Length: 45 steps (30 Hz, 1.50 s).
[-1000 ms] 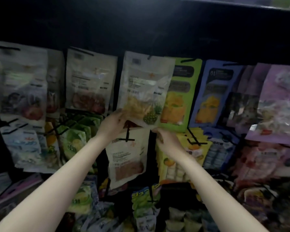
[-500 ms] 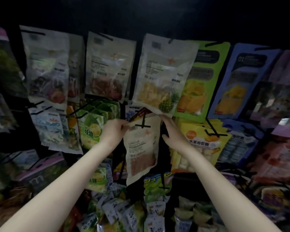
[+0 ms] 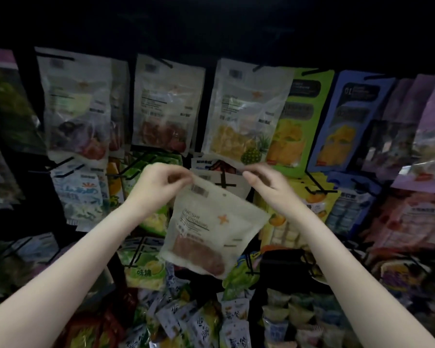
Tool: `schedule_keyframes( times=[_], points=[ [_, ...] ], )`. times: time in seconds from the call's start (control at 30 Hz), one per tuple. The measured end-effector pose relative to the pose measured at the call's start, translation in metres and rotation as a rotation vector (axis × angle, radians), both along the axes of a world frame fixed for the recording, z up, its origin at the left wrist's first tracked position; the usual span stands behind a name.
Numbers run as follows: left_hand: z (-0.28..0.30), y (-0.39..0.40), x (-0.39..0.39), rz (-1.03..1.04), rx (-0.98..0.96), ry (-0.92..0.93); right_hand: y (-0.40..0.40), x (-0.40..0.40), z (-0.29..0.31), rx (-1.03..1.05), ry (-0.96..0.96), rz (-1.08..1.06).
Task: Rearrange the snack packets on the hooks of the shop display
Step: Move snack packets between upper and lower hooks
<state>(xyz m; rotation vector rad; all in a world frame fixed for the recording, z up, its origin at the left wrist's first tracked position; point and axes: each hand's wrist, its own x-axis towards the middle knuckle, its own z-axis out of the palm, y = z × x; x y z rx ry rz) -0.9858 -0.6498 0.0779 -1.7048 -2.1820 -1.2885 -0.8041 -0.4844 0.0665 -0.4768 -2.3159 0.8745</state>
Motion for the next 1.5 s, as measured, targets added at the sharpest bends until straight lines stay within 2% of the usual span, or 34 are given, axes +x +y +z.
schedule_keyframes(
  times=[0.07,0.13,0.17,0.2,0.23,0.33,0.4,0.53,0.67,0.77,0.87,1.07,1.23,1.33,1.5],
  points=[
    [0.011,-0.004,-0.006,-0.001,0.064,-0.166,-0.014,0.004,0.008,-0.266,0.129,0.079],
    [0.023,-0.009,-0.01,-0.029,0.115,-0.287,-0.025,0.01,0.013,-0.667,0.282,0.252],
    [0.028,-0.011,-0.012,-0.052,0.136,-0.328,-0.029,0.011,0.014,-0.783,0.334,0.334],
    [0.033,-0.014,-0.014,-0.081,0.159,-0.365,-0.034,0.011,0.015,-0.805,0.344,0.381],
    [0.038,-0.018,-0.015,-0.115,0.182,-0.397,-0.037,0.01,0.014,-0.726,0.326,0.351],
    [0.047,-0.03,-0.022,-0.185,0.247,-0.422,-0.051,-0.005,0.01,-0.274,0.204,0.116],
    [0.047,-0.037,-0.028,-0.176,0.282,-0.414,-0.061,-0.016,0.009,-0.101,0.193,0.036],
    [0.029,-0.045,-0.044,-0.069,0.305,-0.425,-0.083,-0.033,0.014,-0.055,0.317,-0.001],
    [0.003,-0.045,-0.057,0.026,0.227,-0.426,-0.089,-0.047,0.021,0.097,0.275,-0.094],
    [-0.005,-0.048,-0.061,0.002,0.177,-0.452,-0.088,-0.054,0.023,0.173,0.233,-0.12],
    [-0.004,-0.05,-0.066,-0.03,0.167,-0.397,-0.084,-0.064,0.028,0.189,0.228,-0.177],
    [0.033,-0.041,-0.069,-0.055,0.257,-0.276,-0.081,-0.094,0.071,0.165,0.4,-0.215],
    [0.072,-0.029,-0.066,0.131,0.382,-0.104,-0.081,-0.122,0.102,0.337,0.308,-0.051],
    [0.089,-0.022,-0.072,0.21,0.45,-0.05,-0.077,-0.133,0.114,0.339,0.33,-0.019],
    [0.1,-0.007,-0.083,0.28,0.388,-0.005,-0.067,-0.147,0.125,0.281,0.332,-0.039]
  ],
)
